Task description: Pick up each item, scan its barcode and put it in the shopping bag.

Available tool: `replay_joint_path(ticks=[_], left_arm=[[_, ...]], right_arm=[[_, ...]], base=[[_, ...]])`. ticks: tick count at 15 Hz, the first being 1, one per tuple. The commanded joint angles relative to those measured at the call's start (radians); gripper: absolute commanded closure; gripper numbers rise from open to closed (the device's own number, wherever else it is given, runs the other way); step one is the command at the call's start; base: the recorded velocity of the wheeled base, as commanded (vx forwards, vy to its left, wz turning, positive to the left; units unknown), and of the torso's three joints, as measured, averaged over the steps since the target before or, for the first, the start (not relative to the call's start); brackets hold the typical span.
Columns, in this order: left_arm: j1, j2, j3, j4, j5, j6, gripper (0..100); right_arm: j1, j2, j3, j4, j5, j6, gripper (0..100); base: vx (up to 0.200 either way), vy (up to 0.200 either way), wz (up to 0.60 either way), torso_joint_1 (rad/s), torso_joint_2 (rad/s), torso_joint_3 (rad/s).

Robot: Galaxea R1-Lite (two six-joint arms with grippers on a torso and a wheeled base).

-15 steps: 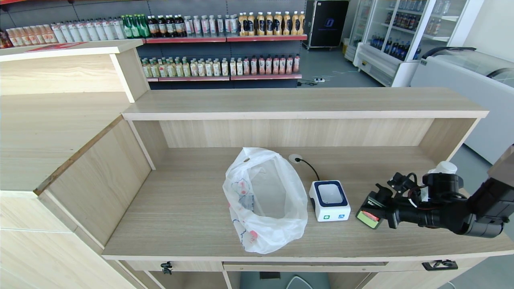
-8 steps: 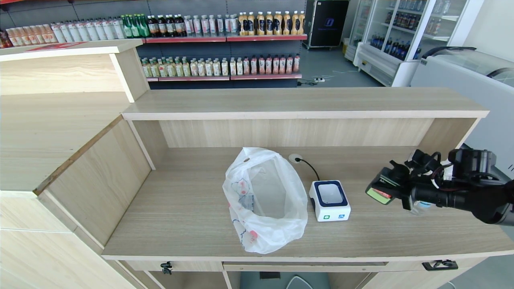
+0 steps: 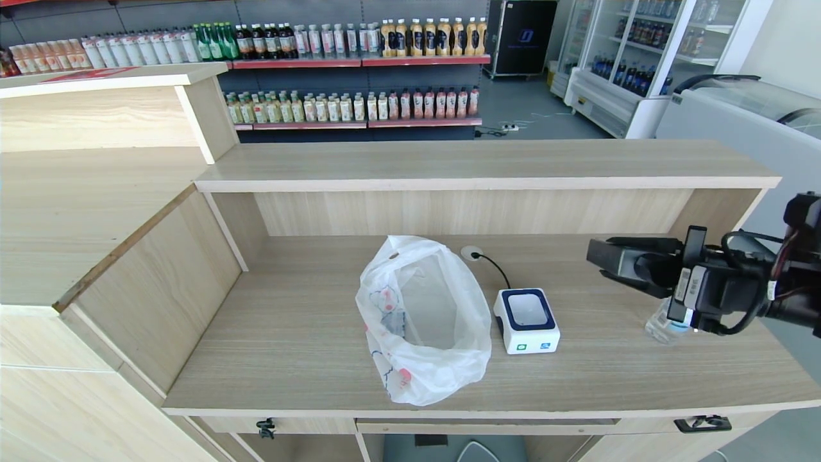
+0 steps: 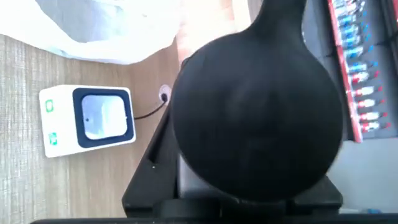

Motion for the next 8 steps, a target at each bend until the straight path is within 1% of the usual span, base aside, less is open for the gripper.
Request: replay_joint_path(ticks=[1, 3, 4, 6, 7, 8], left_arm=[[0.002, 0.0, 0.0, 0.0, 0.001, 0.0, 0], [0.002, 0.0, 0.0, 0.0, 0.001, 0.0, 0], [0.0, 0.0, 0.0, 0.0, 0.001, 0.0, 0], [0.002, 0.0, 0.0, 0.0, 0.001, 0.0, 0], [0.0, 0.0, 0.0, 0.0, 0.001, 0.0, 0], [0.002, 0.0, 0.0, 0.0, 0.001, 0.0, 0]], right_arm=[[0.09, -0.19, 0.035, 0.056, 0.017, -0.173, 100], [0.129, -0.218, 0.03, 0.06, 0.023, -0.375, 100], [0.143, -0.232, 0.027, 0.057, 0.021, -0.444, 100], [0.152, -0.255, 0.055, 0.054, 0.018, -0.627, 100], [0.172, -0.273, 0.081, 0.054, 0.015, -0.684, 100], [0.212, -0.276, 0.087, 0.052, 0.017, -0.716, 100]], base=[[0.0, 0.0, 0.0, 0.0, 0.0, 0.0], [0.0, 0.0, 0.0, 0.0, 0.0, 0.0], [0.0, 0.0, 0.0, 0.0, 0.0, 0.0], [0.0, 0.0, 0.0, 0.0, 0.0, 0.0], [0.0, 0.0, 0.0, 0.0, 0.0, 0.0], [0.0, 0.0, 0.0, 0.0, 0.0, 0.0]])
